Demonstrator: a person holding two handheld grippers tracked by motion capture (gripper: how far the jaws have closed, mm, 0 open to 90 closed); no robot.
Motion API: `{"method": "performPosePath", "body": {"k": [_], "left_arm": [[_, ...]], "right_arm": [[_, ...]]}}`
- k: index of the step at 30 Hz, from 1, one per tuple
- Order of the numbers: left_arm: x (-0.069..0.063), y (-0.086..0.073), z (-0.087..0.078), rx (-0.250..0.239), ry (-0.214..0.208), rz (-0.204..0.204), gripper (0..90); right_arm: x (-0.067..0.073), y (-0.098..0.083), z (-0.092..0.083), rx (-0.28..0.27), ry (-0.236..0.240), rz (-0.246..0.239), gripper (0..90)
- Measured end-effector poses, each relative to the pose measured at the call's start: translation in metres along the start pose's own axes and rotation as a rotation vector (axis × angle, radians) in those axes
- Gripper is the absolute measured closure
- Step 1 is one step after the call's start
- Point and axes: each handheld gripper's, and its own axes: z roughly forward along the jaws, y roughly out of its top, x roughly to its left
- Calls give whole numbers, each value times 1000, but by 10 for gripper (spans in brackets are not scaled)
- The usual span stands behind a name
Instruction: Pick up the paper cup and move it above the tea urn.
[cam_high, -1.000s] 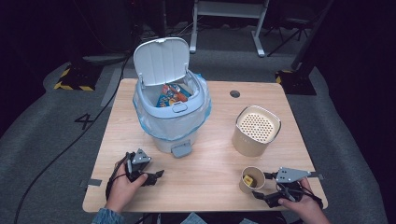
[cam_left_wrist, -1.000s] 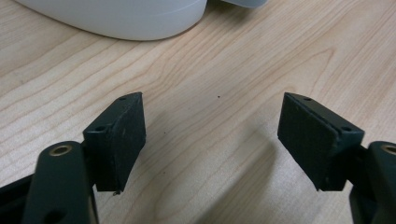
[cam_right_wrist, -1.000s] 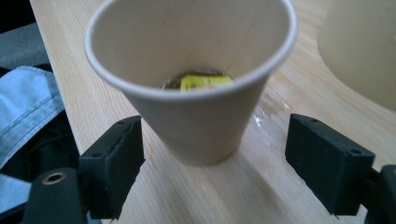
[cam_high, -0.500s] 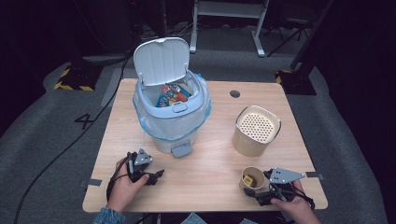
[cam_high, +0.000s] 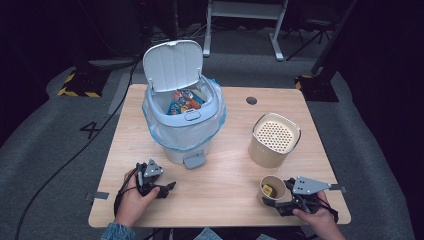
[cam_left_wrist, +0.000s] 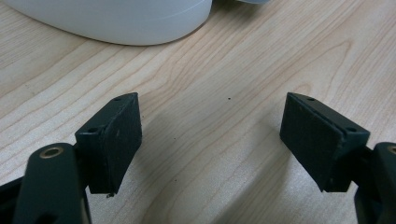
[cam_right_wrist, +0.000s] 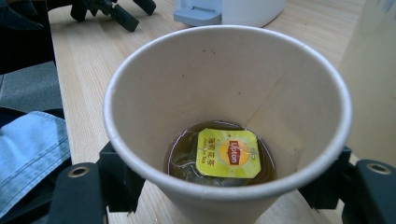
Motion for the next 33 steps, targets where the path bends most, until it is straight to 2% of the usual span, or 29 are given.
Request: {"method": "performPosePath", "body": {"k": [13,21,33], "left_arm": [[0,0,0,0,1,1,212],[0,0,1,-3,-2,-5,208],[0,1,1,1,2,1,205]], "right_arm": [[-15,29,-24,-5,29,4,302],[-23,48,-36,-16,17,11,303],[-35,81,-50,-26,-27,-4,303]]}}
